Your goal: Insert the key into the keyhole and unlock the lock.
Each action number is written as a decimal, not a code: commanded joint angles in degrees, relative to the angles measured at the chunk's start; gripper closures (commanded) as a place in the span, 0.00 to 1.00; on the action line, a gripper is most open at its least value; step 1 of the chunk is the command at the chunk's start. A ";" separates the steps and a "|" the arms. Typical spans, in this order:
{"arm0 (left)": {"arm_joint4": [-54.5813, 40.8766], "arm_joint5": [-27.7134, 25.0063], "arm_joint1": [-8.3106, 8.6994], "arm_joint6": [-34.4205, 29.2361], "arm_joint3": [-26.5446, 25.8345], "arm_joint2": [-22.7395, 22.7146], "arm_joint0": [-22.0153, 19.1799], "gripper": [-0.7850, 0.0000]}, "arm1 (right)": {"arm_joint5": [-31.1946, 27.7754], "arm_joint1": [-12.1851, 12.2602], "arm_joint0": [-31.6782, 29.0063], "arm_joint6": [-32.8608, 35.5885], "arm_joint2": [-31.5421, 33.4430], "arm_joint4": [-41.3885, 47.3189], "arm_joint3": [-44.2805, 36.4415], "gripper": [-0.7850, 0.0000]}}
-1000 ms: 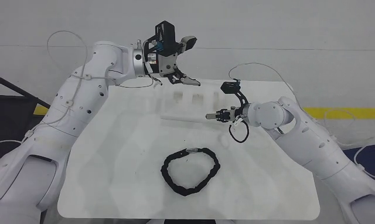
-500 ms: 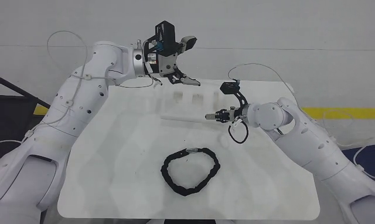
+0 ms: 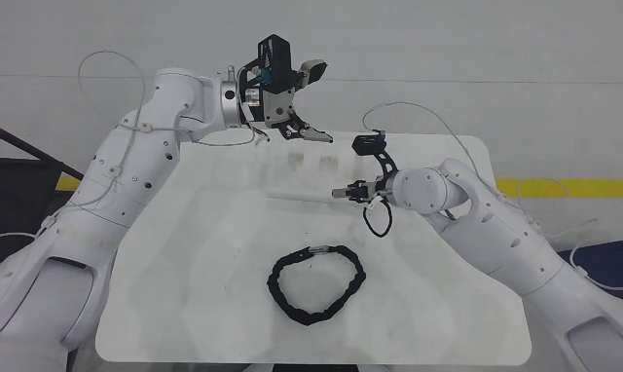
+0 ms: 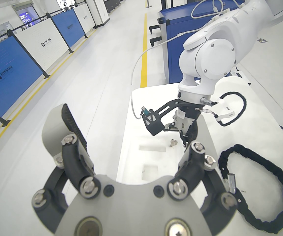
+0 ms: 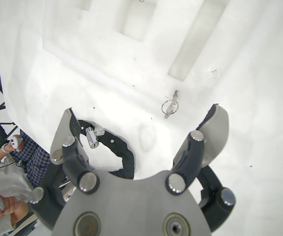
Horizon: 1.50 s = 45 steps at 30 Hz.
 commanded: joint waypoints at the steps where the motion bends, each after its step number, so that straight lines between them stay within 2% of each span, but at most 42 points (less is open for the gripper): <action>1: 0.00 0.00 0.00 0.00 0.00 0.00 0.00 0.00 | 0.37 -0.27 -0.22 -0.26 0.39 0.65 0.25 0.23; 4: 0.00 0.00 0.00 0.00 0.00 0.00 0.00 0.00 | 0.61 -0.51 -0.71 -0.49 1.30 1.71 0.61 0.35; 6: 0.00 0.00 0.00 0.00 0.00 0.00 0.00 0.00 | 1.10 -0.60 -0.97 -0.42 1.73 1.70 0.90 0.51; 12: 0.00 0.00 0.00 0.00 0.00 0.00 0.00 0.00 | 3.36 -1.02 -1.24 0.01 2.36 0.21 1.60 0.54; 24: 0.00 0.00 0.00 0.00 0.00 0.00 0.00 0.00 | 7.80 -1.80 -1.79 1.82 3.25 -2.62 1.61 0.65; 41: 0.00 0.00 0.00 0.00 0.00 0.00 0.00 0.00 | 9.15 -2.90 -2.90 4.11 4.12 -5.04 2.66 0.76; 43: 0.00 0.00 0.00 0.00 0.00 0.00 0.00 0.00 | 9.18 -3.07 -2.88 4.14 4.20 -5.34 3.00 0.80; 45: 0.00 0.00 0.00 0.00 0.00 0.00 0.00 0.00 | 9.09 -3.24 -2.87 4.10 4.30 -5.70 3.31 0.91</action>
